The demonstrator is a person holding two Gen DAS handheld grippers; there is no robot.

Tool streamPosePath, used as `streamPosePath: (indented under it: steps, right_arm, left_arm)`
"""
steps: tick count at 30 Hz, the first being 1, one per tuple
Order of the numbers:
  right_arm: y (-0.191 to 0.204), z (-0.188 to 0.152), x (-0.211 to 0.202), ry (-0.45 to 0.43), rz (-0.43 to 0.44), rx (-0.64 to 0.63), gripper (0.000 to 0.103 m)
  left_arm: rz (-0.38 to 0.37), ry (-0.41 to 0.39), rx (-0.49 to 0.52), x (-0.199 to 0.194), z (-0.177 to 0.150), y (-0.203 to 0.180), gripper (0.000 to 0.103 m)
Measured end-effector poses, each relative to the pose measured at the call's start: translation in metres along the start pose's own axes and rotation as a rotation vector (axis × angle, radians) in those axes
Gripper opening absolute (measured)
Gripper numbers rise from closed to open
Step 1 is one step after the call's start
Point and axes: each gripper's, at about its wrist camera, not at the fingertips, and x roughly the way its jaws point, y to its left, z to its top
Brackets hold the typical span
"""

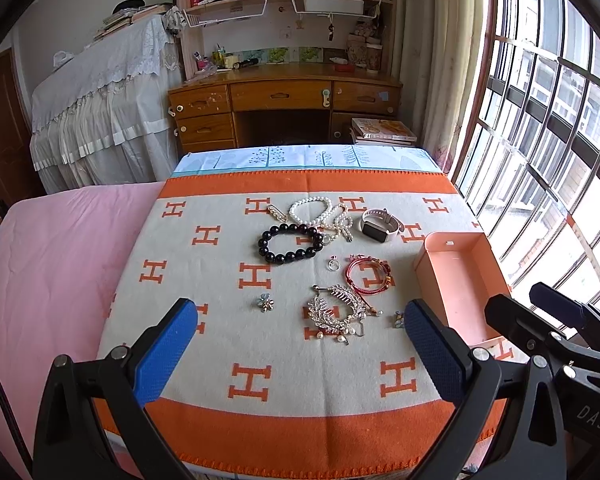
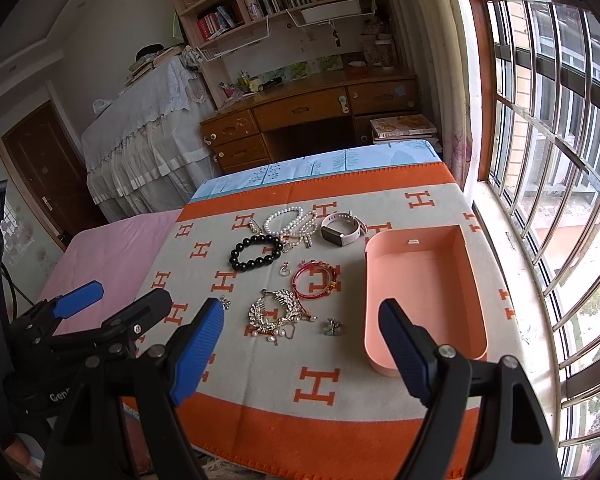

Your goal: Organize jewelry

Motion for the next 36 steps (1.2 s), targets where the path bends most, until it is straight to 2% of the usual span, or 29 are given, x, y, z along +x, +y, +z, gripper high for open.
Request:
streamPosePath:
  steps: [15, 23, 27, 33, 36]
  right_arm:
    - [-0.003, 0.002, -0.002, 0.003, 0.005, 0.005, 0.080]
    - [0.005, -0.001, 0.002, -0.007, 0.050, -0.007, 0.080]
    - [0.008, 0.013, 0.010, 0.022, 0.074, -0.024, 0.080]
    - [0.006, 0.047, 0.020, 0.023, 0.040, -0.078, 0.080]
    - [0.000, 0.062, 0.034, 0.052, 0.040, -0.085, 0.072]
  left_arm:
    - [-0.016, 0.017, -0.004, -0.004, -0.009, 0.001, 0.101]
    - [-0.011, 0.016, 0.019, 0.001, 0.006, 0.002, 0.101]
    - [-0.005, -0.027, 0.009, 0.003, 0.023, 0.014, 0.101]
    - [0.006, -0.117, -0.008, 0.005, 0.054, 0.038, 0.101]
    - [-0.001, -0.143, -0.013, 0.014, 0.071, 0.051, 0.101]
